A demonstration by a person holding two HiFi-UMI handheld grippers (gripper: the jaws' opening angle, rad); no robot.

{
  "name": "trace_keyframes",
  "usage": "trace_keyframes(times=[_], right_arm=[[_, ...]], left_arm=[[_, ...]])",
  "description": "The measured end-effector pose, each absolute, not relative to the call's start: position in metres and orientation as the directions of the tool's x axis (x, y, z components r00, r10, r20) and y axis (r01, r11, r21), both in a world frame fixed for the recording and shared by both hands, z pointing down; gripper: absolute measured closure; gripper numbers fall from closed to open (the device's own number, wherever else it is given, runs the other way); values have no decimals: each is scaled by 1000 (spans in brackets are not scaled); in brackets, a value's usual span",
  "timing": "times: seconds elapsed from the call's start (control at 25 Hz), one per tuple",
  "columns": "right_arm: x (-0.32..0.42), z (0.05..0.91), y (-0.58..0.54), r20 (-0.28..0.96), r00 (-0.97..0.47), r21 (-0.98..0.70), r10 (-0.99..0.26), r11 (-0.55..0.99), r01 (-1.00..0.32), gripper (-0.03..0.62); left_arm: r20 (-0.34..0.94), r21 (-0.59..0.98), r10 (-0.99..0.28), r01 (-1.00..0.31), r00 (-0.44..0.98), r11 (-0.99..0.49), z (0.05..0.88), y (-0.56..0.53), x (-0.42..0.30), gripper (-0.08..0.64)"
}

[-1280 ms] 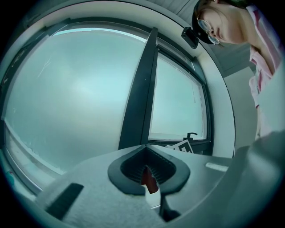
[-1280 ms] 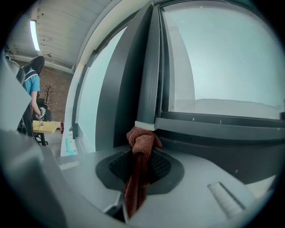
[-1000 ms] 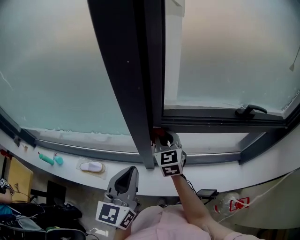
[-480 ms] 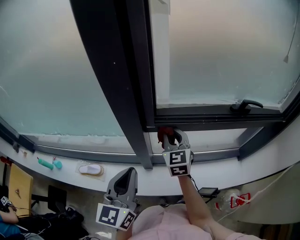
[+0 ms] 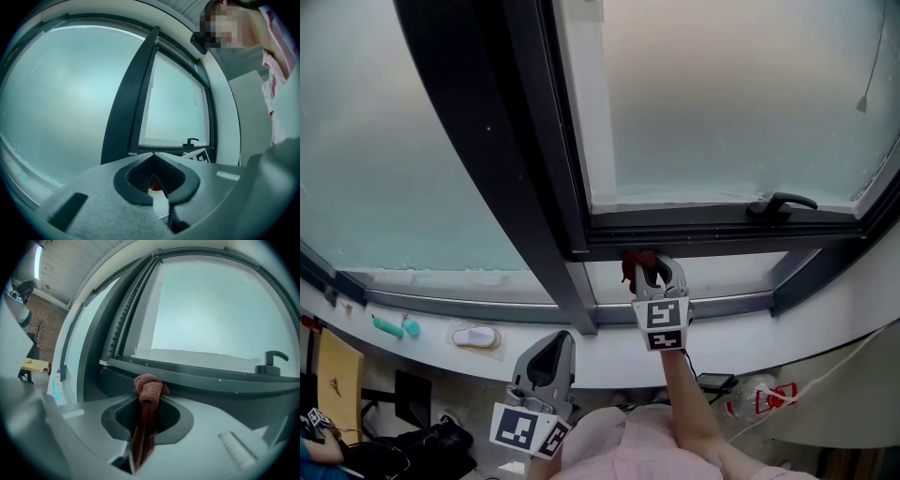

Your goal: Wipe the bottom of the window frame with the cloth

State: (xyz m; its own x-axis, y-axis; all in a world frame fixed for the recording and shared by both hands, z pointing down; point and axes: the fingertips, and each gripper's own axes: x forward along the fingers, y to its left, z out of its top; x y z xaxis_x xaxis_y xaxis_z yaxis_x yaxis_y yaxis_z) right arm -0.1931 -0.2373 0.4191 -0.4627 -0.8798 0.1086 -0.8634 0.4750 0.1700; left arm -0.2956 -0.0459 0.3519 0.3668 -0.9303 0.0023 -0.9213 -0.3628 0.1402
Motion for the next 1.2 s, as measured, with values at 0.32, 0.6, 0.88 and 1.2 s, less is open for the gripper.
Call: trace_keyframes(times=[0.32,0.6,0.88,1.2], right_arm=[[-165,419,-241,109,-472,177,-875,484,-857,532],[-127,419,-245,109,-445,183,-889,458,-870,532],[-84,417,-251,104,-404,181,-909,417,-891,532],[-53,416,-254,99,-389,183,-916,401,-898,532]], left_arm=[[5,137,-923,-914,386,-382,350,-57,-263,565],[0,140,-908,-899,419,-415,350,-68,-232,565],[-7,141,-892,-883,451,-448,350,-76,-201,565],[-7,142,-886,-876,464,-460,351,-80,-175,565]])
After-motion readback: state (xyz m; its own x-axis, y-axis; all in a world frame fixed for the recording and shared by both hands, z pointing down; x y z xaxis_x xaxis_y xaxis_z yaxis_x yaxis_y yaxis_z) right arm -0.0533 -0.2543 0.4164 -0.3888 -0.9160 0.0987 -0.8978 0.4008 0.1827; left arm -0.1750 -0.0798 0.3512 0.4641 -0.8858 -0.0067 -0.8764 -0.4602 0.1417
